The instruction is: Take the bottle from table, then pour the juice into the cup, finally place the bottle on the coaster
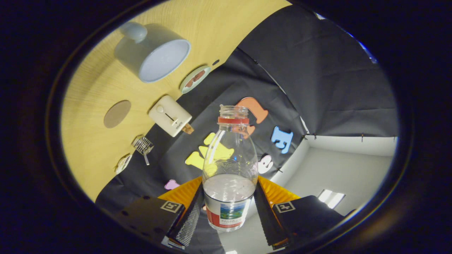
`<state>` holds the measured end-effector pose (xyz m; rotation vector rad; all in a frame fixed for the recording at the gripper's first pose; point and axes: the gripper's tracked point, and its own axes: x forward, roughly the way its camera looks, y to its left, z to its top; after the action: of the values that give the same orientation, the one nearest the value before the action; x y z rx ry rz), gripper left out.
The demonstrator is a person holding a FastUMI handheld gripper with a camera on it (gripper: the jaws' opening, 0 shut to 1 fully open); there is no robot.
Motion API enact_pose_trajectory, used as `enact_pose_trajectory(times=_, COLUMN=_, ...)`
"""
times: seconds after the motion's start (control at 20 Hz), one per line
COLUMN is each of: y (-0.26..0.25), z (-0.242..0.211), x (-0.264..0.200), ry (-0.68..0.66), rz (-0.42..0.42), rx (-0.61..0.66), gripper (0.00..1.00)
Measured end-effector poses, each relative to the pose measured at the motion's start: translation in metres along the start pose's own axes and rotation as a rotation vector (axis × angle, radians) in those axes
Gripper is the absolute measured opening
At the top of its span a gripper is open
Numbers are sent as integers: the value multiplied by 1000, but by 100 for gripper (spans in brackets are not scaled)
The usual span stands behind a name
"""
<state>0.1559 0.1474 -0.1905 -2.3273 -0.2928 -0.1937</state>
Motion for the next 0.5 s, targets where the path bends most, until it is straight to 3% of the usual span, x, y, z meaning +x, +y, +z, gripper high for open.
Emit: enact_pose_trajectory(times=0.5, y=-2, z=-6, x=0, ry=25, rz=2, rx=25, gripper=81)
